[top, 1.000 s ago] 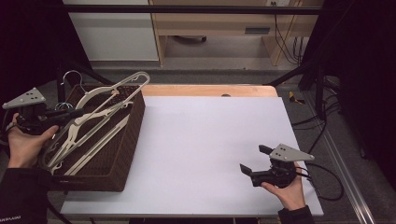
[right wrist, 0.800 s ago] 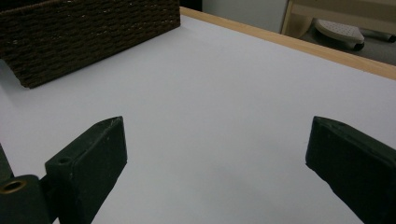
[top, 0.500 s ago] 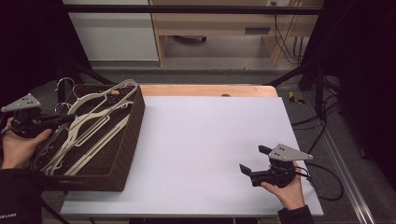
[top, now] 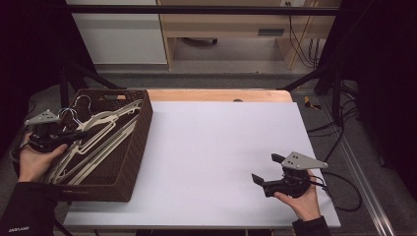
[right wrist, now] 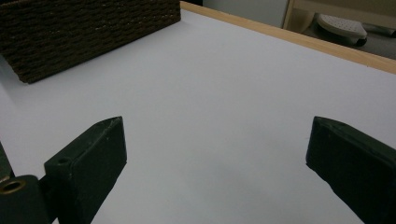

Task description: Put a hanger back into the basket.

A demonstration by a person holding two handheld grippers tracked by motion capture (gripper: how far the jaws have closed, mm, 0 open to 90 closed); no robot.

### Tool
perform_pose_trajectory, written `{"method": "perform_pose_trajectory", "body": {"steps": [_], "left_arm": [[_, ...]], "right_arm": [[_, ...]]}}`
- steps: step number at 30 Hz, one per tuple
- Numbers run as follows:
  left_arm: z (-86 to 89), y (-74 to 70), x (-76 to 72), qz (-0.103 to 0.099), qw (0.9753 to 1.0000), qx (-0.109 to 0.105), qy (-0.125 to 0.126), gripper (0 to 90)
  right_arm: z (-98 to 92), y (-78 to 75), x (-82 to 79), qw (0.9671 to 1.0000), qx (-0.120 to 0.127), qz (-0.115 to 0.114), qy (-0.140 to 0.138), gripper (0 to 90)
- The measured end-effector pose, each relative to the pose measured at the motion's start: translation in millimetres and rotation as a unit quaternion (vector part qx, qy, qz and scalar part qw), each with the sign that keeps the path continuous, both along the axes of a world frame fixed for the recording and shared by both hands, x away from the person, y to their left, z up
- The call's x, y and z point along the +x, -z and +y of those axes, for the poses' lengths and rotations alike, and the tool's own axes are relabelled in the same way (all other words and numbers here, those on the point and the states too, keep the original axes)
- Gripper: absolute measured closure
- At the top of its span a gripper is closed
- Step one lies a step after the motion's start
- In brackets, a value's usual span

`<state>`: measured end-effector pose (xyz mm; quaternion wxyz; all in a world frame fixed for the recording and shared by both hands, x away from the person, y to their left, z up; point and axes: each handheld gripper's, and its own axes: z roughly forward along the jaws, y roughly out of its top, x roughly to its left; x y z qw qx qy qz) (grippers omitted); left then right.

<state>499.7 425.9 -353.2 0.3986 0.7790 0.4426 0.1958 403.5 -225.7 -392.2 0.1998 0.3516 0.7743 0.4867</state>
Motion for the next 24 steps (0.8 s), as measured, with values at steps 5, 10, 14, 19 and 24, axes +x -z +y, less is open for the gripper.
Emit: {"method": "perform_pose_trajectory", "body": {"steps": [5, 10, 14, 19, 24], "left_arm": [[-1.0, 16.8, 4.2, 0.038, 0.9987, 0.013, -0.031, 85.0], [6.4, 18.9, 1.2, 0.046, 0.9942, 0.029, -0.093, 73.9], [14.8, 13.3, -11.5, 0.024, 0.9937, 0.000, -0.110, 70.0], [8.4, 2.9, -28.9, -0.011, 0.9945, -0.015, -0.103, 65.2], [-17.4, -4.9, -50.3, -0.052, 0.9960, -0.030, -0.067, 52.1]], "right_arm": [[0.3, 0.4, 0.1, 1.0000, -0.001, 0.001, 0.000, 5.4], [0.9, 1.1, 0.1, 1.0000, -0.002, 0.004, 0.001, 5.3], [1.1, 1.9, 0.6, 1.0000, -0.004, 0.003, 0.000, 5.2], [-0.8, 0.4, -0.1, 1.0000, -0.001, 0.001, 0.003, 5.1], [-3.6, -0.8, -0.9, 1.0000, 0.002, -0.002, 0.007, 5.1]]}}
